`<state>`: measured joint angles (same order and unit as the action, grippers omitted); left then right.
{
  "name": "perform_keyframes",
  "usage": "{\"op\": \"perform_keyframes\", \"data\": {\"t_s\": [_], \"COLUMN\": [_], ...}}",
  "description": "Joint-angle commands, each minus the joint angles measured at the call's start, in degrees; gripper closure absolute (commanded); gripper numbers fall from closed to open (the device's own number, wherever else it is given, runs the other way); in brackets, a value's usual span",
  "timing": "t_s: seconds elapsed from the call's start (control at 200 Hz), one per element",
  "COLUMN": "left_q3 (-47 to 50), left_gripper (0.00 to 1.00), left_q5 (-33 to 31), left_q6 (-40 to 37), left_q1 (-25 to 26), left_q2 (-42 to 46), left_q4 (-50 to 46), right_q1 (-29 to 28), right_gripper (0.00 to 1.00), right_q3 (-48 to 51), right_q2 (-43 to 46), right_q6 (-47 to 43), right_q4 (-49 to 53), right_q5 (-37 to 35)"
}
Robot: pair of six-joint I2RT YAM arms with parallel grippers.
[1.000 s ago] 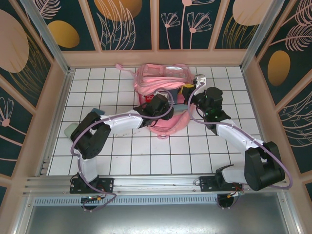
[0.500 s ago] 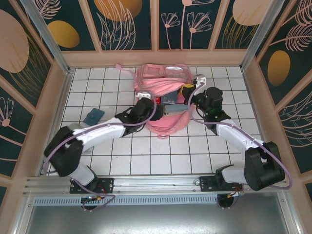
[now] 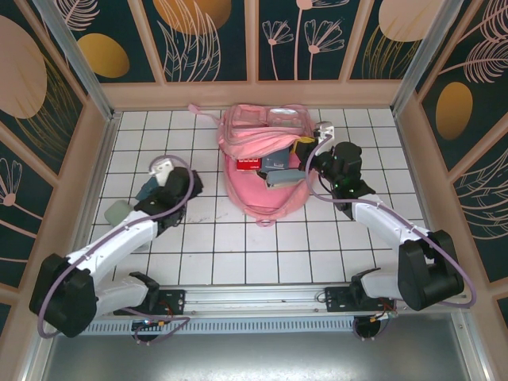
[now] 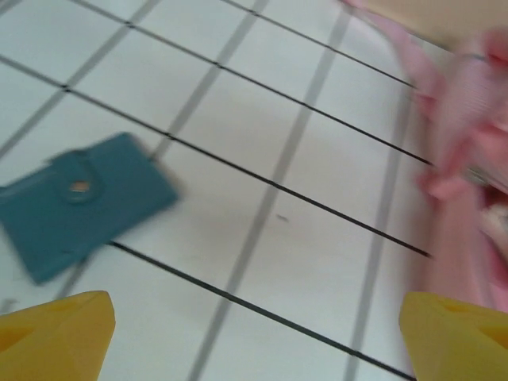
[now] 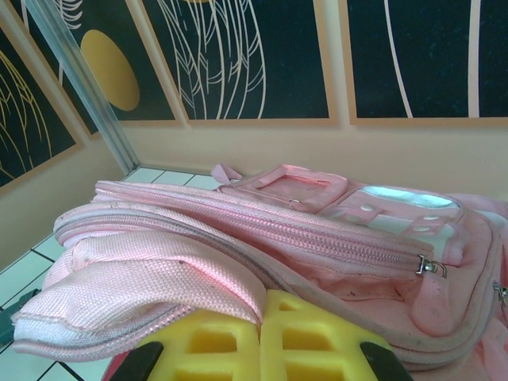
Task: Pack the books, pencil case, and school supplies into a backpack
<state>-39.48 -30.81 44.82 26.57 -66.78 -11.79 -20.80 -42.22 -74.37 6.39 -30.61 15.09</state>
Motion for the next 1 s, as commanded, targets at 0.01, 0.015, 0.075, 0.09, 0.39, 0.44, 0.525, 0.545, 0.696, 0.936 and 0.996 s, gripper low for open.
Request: {"op": "perform_keyframes", "data": {"t_s": [0.01, 0.015, 0.075, 0.09, 0.39, 0.44, 0.525, 0.545, 0.696, 0.936, 0.996], "left_q3": [1.9, 1.9, 1.8, 1.6, -2.7, -3.9, -5.7, -6.0, -7.8, -5.1, -3.0], "left_gripper": [0.07, 0.07, 0.06, 0.05, 0.01, 0.01, 0.02, 0.01, 0.02, 0.05, 0.06], "left_q5": [4.1, 4.3, 7.1, 7.8, 13.7, 15.1, 17.2, 17.5, 20.8, 33.1, 36.3], "left_q6": [-2.0, -2.1, -2.1, -2.1, -0.7, -0.4, -1.0, -1.2, -1.9, 0.5, 1.1], "left_q1": [-7.2, -7.5, -11.6, -12.6, -25.0, -26.9, -29.3, -29.7, -33.7, -35.7, -35.7], "left_q2": [-0.7, -0.9, -3.4, -4.2, -17.5, -19.8, -22.8, -23.4, -27.3, -30.1, -28.8], "left_q4": [2.0, 2.2, 3.6, 4.2, 12.4, 12.9, 14.0, 14.3, 15.7, 20.3, 21.7], "right_q1": [-0.8, -0.8, -0.8, -0.9, -1.0, -0.9, -1.0, -1.0, -1.0, -1.1, -1.1], "right_gripper": [1.00, 1.00, 1.00, 1.00, 1.00, 1.00, 1.00, 1.00, 1.00, 1.00, 1.00], "right_q3": [-1.7, -1.7, -1.6, -1.6, -1.7, -1.7, -1.9, -1.9, -2.0, -2.2, -2.2], "right_q2": [0.6, 0.6, 0.7, 0.7, 0.2, -0.1, -0.5, -0.5, -0.9, -1.2, -1.0], "right_q6": [1.6, 1.6, 1.5, 1.5, 1.3, 1.3, 1.3, 1.3, 1.1, 1.2, 1.2], "right_q4": [-6.2, -6.2, -6.1, -6.1, -6.1, -6.1, -6.1, -6.0, -6.0, -5.9, -5.9], "right_q5": [1.3, 1.3, 1.2, 1.2, 1.2, 1.3, 1.4, 1.4, 1.3, 1.4, 1.3]}}
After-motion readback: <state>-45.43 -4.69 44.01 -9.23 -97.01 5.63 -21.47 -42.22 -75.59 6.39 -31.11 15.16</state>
